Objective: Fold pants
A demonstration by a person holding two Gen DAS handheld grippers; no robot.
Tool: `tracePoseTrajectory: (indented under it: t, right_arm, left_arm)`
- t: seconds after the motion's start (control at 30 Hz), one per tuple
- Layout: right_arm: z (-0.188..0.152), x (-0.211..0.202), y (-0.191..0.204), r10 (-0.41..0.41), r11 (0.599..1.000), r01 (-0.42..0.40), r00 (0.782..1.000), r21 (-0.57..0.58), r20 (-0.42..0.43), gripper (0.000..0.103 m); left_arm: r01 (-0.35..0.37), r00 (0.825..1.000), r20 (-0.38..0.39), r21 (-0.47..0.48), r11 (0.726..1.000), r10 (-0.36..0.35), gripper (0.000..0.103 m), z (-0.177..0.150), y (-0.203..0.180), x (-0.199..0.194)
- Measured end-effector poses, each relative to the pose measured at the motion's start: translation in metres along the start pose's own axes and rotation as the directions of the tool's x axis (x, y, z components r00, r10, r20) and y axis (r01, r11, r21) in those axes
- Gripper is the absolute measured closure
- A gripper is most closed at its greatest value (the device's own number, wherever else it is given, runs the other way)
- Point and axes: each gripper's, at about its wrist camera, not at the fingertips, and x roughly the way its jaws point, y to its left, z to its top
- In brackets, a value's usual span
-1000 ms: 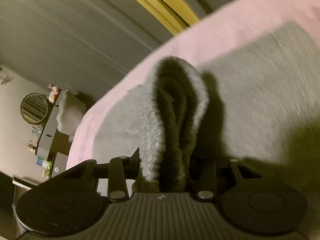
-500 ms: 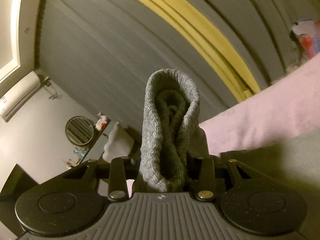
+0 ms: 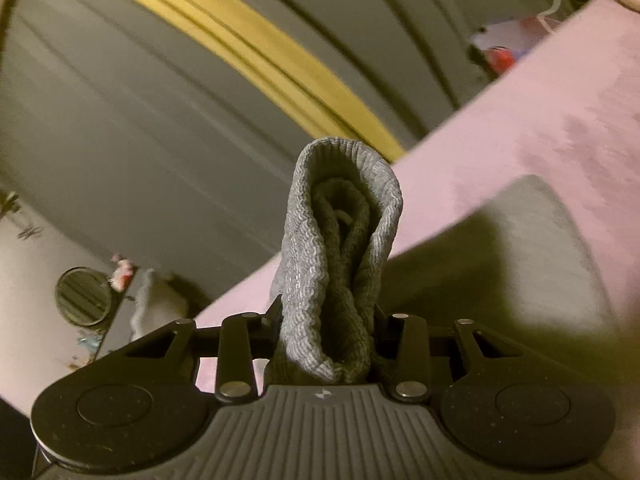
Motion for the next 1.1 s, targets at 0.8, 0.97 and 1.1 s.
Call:
tracePoseTrajectory:
  t: [0.8,0.97,1.1]
  right_arm:
    - [-0.02,0.011,-0.016,-0.165,0.983,0.164,0.986,-0.077,0.001,0.064]
    - [-0.022,0.007,-0.005,-0.436,0.874,0.447,0.894,-0.188,0.098,0.03]
    - [-0.02,0.0,-0.004,-0.392,0.903,0.402,0.915,-0.154,0.09,0.018]
  left_arm:
    - [-0.026,0.999,-0.021,-0.025,0.999,0.026,0.005,0.002,0.004,0.008]
    - [-0.04,0.998,-0.042,-0.024,0.999,0.038,0.005,0.001,0.004,0.013]
    - [-0.063,0.996,-0.064,0.032,0.998,0.065,0.005,-0.001,-0.003,0.017]
